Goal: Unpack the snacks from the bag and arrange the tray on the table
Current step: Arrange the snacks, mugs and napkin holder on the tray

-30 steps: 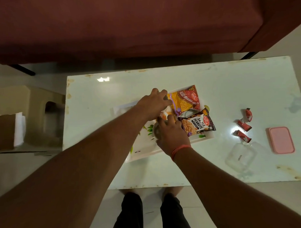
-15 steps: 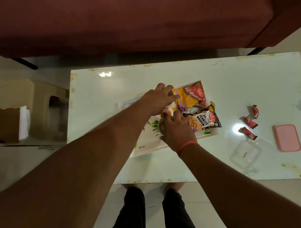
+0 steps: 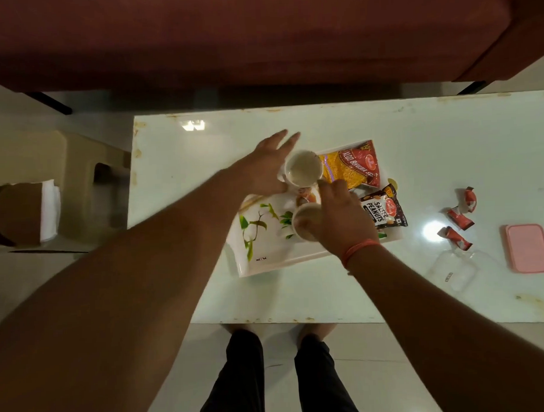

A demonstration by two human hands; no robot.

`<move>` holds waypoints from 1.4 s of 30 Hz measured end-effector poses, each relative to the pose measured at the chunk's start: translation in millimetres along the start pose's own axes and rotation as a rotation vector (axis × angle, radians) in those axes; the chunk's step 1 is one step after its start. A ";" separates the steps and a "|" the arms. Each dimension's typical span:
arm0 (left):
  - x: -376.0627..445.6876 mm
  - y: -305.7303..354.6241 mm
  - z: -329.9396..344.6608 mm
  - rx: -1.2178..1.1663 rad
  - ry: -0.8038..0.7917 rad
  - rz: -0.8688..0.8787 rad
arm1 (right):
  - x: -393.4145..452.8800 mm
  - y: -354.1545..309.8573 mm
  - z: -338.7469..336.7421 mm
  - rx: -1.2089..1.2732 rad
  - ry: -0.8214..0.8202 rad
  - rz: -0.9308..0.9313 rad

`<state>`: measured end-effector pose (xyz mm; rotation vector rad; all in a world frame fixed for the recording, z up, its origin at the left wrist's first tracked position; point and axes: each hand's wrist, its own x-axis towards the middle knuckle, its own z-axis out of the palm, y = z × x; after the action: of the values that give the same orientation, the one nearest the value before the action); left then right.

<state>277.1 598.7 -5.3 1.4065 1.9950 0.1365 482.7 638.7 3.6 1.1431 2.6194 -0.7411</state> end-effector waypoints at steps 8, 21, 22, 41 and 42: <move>-37.3 -17.5 32.9 -0.461 0.161 -0.286 | 86.1 11.9 -18.7 0.150 -0.188 -0.084; -24.1 -7.1 43.6 -0.485 0.306 -0.346 | 90.8 4.5 -21.3 0.125 -0.255 -0.103; -26.3 -6.4 43.6 -0.528 0.317 -0.369 | 87.0 4.0 -22.1 0.156 -0.223 -0.081; -55.4 50.0 115.8 -1.406 0.199 -0.875 | 11.0 34.5 17.9 0.888 -0.343 0.503; -57.3 50.6 114.4 -1.381 0.192 -0.863 | 10.8 34.2 15.6 0.886 -0.370 0.513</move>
<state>394.1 536.8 -43.0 -0.3377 1.7459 1.0142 499.8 657.3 -26.2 1.5684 1.5635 -1.8280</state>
